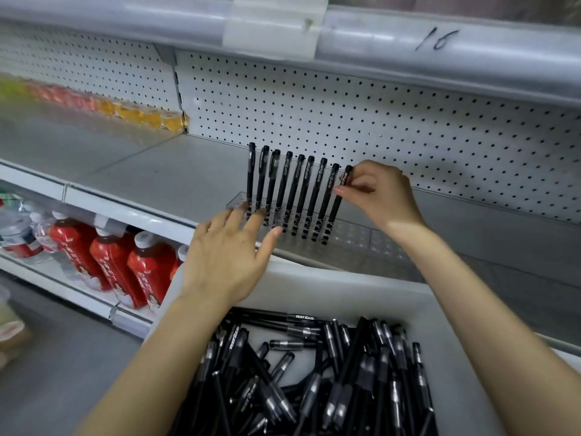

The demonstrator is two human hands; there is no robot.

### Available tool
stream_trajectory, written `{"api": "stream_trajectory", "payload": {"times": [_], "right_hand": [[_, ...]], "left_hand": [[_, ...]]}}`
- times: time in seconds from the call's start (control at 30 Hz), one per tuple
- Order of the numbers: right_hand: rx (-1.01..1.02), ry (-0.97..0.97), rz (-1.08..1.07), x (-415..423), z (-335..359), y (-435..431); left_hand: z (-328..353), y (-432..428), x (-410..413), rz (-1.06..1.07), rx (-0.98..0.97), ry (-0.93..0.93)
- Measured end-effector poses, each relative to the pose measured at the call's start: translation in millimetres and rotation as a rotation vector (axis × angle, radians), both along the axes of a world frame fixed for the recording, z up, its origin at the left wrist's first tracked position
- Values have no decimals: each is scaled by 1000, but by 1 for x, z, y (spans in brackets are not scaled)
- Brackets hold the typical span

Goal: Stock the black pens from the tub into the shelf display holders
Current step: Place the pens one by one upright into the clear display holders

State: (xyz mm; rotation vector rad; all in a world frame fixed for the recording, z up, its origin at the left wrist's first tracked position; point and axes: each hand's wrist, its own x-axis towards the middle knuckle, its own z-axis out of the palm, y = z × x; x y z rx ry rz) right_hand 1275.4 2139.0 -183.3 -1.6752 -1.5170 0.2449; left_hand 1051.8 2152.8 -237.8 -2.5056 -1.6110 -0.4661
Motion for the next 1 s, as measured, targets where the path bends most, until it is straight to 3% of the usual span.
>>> {"api": "stream_trajectory", "payload": {"times": [0.33,0.47,0.57,0.7,1.0], "right_hand": [[-50,-28,-38,4,0,-12],[92,-34,-104,4,6,-40],[153,76,-52,-9,10,-72],[-73,208,250,-32,-8,-110],[-532,-52,503,-54,-66,-122]], "left_hand": [[0,1,-2,-7,1,-9],[0,0,-3,-4,-2,-9],[2,-2,-4,1,-13,-20],[3,-4,-5,-4,-34,-22],[4,-7,-7,3,-28,-29]]}}
